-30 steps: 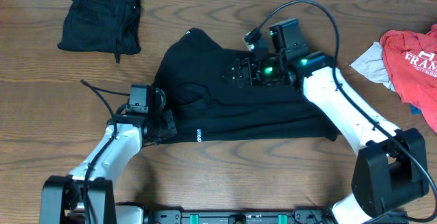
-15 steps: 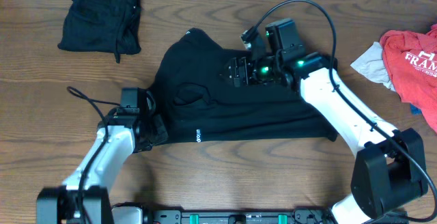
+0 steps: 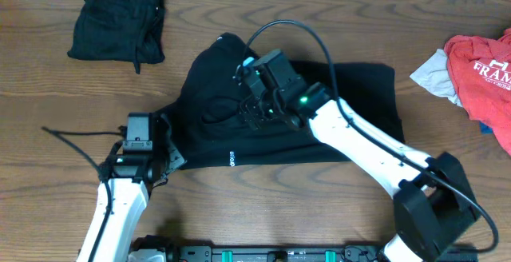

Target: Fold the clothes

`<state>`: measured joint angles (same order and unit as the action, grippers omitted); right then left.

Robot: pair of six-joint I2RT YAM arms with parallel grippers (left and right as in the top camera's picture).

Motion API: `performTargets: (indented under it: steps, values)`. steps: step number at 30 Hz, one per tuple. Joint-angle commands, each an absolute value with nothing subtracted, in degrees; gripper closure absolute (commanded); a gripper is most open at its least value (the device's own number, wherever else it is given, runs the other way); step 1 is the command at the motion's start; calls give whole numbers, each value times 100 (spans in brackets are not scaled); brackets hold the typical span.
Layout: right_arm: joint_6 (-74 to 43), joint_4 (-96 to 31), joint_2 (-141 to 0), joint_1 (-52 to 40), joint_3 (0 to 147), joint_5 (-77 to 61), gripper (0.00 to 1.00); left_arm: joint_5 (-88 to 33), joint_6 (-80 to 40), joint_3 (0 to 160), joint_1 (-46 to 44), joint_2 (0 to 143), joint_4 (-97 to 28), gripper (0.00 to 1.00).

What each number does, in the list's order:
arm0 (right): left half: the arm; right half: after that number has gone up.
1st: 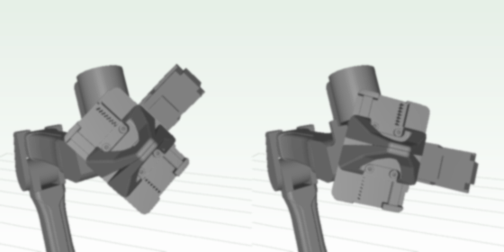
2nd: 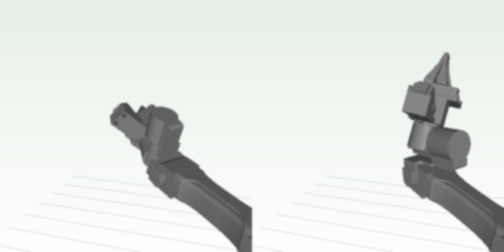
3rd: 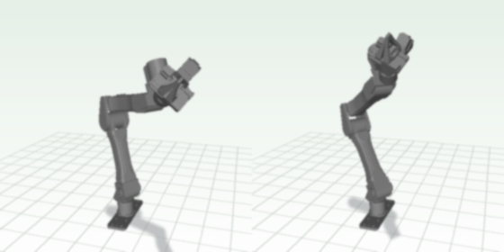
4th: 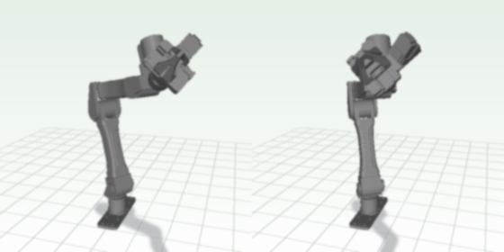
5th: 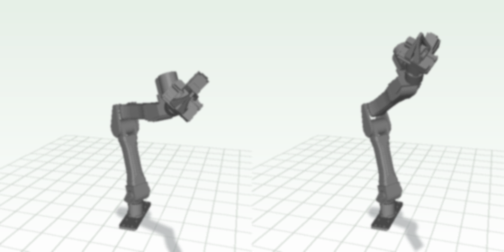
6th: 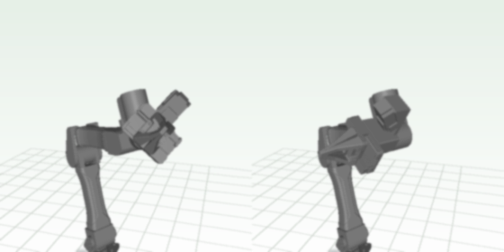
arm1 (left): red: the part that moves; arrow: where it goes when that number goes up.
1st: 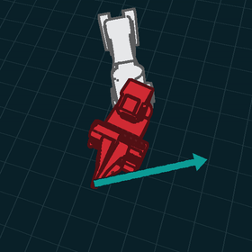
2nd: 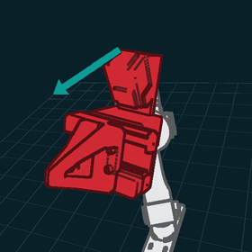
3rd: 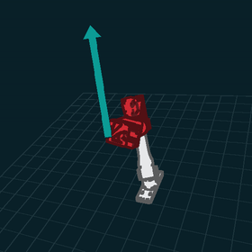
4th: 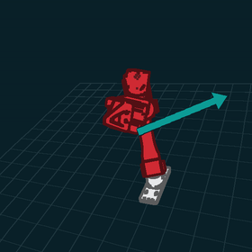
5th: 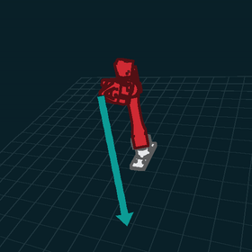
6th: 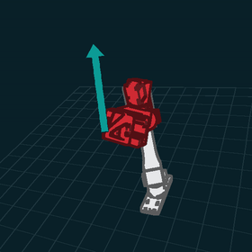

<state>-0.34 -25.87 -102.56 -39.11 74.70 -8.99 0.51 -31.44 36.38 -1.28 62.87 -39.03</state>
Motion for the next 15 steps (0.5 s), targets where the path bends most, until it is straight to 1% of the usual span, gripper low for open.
performTargets:
  steps: [1,3,5,6,11,15]
  values:
    - [639,-2554,-10718,-3944,7640,-434,34,670,-3675,3723,-21,6055,-4003,22]
    - [768,-2589,-10916,-3953,7795,-447,33,672,-3673,3723,23,5953,-4064,10]
    - [1013,-2641,-11104,-3986,8029,-565,32,672,-3675,3723,60,5857,-4108,6]
    - [1155,-2700,-11192,-4027,8184,-591,32,672,-3675,3723,71,5817,-4123,1]
    - [1402,-3046,-11633,-4307,8897,-589,30,672,-3673,3723,75,5747,-4134,2]
    - [1640,-3260,-11891,-4525,9144,-589,30,672,-3667,3721,75,5749,-4213,2]
